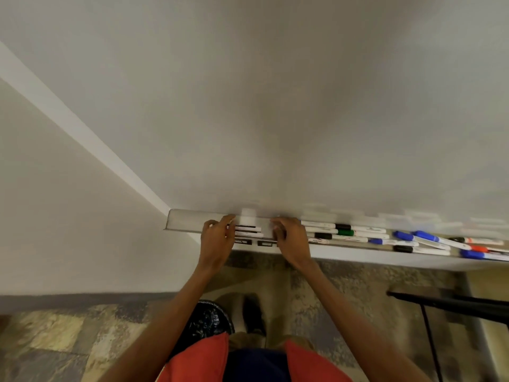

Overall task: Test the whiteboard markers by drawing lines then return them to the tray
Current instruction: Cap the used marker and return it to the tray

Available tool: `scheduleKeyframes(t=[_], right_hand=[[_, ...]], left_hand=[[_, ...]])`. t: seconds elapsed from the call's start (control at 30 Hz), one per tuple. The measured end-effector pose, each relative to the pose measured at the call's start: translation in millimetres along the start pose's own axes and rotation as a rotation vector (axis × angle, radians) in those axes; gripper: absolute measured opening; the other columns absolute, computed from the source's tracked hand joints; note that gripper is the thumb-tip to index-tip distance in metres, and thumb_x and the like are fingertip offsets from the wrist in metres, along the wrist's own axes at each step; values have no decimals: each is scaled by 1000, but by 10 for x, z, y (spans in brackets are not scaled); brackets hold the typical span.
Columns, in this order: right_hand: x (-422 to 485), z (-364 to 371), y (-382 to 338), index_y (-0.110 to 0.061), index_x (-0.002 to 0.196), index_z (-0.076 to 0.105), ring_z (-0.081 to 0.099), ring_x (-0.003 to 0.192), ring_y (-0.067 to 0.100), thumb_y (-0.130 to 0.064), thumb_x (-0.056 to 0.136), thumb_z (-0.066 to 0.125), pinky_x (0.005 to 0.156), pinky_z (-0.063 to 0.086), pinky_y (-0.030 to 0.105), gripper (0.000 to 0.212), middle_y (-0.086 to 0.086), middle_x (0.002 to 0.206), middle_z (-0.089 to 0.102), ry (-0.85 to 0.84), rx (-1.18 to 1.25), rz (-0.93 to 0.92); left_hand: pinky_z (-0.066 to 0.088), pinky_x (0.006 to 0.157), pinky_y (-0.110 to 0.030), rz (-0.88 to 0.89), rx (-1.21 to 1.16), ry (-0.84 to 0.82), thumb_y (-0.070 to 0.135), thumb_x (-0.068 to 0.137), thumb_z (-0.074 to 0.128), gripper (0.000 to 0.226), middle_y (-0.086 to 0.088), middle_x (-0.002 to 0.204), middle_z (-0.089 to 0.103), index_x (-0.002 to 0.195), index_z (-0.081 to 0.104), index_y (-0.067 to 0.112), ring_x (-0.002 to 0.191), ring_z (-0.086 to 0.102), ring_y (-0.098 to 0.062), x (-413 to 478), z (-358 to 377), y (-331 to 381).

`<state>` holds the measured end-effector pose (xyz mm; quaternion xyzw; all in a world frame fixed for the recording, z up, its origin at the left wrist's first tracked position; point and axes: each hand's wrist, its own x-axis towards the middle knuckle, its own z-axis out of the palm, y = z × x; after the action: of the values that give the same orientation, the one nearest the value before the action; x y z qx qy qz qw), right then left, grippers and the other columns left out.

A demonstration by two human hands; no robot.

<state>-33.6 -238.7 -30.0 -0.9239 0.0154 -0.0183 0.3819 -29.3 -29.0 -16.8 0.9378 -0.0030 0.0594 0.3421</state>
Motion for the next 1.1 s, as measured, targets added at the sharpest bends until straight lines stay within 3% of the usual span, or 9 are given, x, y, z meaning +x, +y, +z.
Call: scheduleKeyframes(t=[0.1,0.17,0.3,0.43,0.53,0.77,0.93,1.1], right_hand=[[-32,-194,122,-13,108,73,64,97,21,-5,94,59,89,53,33,21,5,102,73,16,-45,29],[-58,-287,195,-13,105,74,62,95,21,-7,92,63,86,52,33,18,5,101,73,17,-69,39],[-168,-383,366,-17,100,74,57,98,20,-20,91,67,85,50,37,12,1,100,70,-1,-168,30],[-306,-405,495,-17,107,73,57,104,25,-24,89,70,90,44,41,20,4,106,70,-24,-272,17],[-326,-397,539,-16,113,71,58,109,28,-20,91,69,94,43,43,22,6,111,69,-53,-318,4],[-296,-427,524,-17,119,69,52,113,26,-22,95,64,97,36,40,25,5,116,64,-110,-372,-33],[-276,-517,521,-16,108,70,54,107,26,-27,91,69,93,34,38,21,4,111,66,-78,-347,-90],[-314,-688,539,-13,119,65,61,107,27,-27,98,60,91,44,38,26,8,116,68,-90,-264,-134]], left_hand=[[49,79,-39,81,3,6,15,96,64,14,-6,69,71,106,72,10,65,63,-26,-13,87,288],[49,82,-39,130,14,-1,20,95,66,13,-4,61,68,101,73,11,58,62,-23,-11,185,439],[34,96,-33,62,-18,-132,36,98,59,25,-2,86,73,105,70,15,82,61,-15,0,412,632],[32,106,-37,215,74,-309,26,98,58,30,-6,124,64,124,64,13,117,57,-22,-135,665,718],[30,109,-40,245,178,-423,18,99,55,36,-9,136,54,135,57,11,130,44,-25,-179,771,722],[31,107,-39,324,263,-457,14,100,54,32,-10,134,55,132,58,11,128,42,-27,-135,781,689],[32,106,-38,363,217,-448,15,99,56,32,-10,133,56,130,59,12,127,45,-27,-152,758,723],[36,108,-42,383,189,-448,4,92,62,40,-13,135,56,132,58,9,129,47,-30,-186,716,876]])
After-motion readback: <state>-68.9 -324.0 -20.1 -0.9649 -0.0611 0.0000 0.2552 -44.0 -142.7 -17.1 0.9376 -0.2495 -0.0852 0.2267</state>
